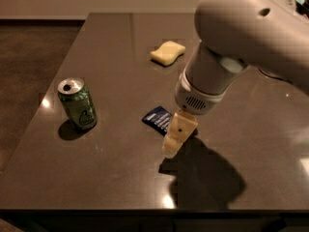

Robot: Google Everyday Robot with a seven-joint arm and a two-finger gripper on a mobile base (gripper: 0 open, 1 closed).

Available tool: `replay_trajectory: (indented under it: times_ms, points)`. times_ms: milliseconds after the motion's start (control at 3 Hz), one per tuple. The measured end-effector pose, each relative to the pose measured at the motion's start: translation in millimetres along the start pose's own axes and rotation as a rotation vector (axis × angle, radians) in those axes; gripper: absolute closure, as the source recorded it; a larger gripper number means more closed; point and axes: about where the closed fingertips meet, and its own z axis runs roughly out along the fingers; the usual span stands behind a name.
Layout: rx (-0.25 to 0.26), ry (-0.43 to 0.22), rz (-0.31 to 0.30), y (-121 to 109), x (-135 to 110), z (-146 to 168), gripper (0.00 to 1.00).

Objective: Pick rxbar blueberry

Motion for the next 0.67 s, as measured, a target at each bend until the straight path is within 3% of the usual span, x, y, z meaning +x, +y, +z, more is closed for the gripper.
replay_trajectory:
  times_ms: [333,667]
  points:
    - [-0.006,0.042,0.024,-7,-11,32,0.02]
    - [-0.021,0.067,0.03,-9,-15,46,0.25]
